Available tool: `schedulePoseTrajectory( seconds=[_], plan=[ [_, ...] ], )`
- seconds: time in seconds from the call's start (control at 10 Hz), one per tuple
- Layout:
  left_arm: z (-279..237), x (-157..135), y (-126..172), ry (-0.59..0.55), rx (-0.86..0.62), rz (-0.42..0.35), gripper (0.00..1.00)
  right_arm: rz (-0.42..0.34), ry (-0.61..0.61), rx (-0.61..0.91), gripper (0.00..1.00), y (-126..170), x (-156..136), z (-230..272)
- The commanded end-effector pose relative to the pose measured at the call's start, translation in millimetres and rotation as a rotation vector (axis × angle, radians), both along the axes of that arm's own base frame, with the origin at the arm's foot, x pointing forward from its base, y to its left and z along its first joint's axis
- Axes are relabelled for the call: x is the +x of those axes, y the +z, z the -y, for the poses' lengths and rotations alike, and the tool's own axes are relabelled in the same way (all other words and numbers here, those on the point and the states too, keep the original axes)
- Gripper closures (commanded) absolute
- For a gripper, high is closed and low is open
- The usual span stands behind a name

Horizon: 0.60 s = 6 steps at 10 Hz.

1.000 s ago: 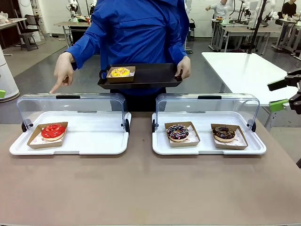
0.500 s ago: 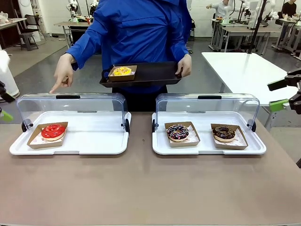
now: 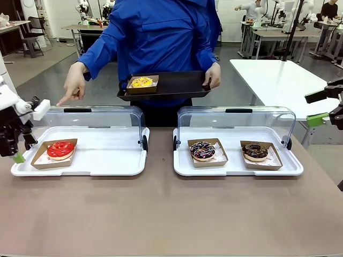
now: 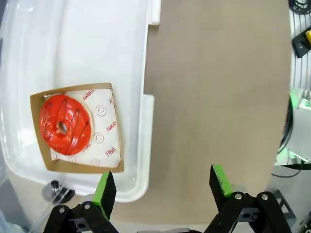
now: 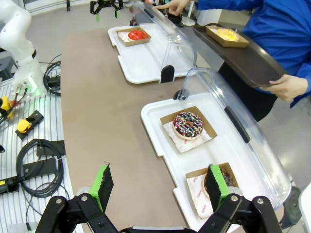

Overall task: Provide the desired donut to the person.
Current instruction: Pick up and lift the Paper togo box containing the Donut pointed at by the person.

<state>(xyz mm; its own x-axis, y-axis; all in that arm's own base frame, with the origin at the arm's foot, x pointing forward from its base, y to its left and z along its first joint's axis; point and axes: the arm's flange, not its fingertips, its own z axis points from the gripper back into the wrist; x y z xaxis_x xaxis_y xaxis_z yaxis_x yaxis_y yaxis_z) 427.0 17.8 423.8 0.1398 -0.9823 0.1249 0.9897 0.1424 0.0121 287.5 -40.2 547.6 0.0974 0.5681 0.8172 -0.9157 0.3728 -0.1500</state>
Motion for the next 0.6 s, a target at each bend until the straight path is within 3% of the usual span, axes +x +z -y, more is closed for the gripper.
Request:
schedulePoseTrajectory(
  seconds=[0.0,0.3,0.5],
  plan=[
    [-10.2,22.9,-18.0,-0.017,-0.036,0.036,0.00,0.011,0.018,0.025,0.00,-1.3,3.6,-0.4],
    [-19.2,29.3,-32.2,-0.004,-0.058,-0.015,0.00,0.011,0.018,0.025,0.00,-1.3,3.6,-0.4],
    [-21.3,41.0,-46.3,-0.014,-0.070,0.010,0.00,0.011,0.018,0.025,0.00,-1.3,3.6,-0.4]
  ],
)
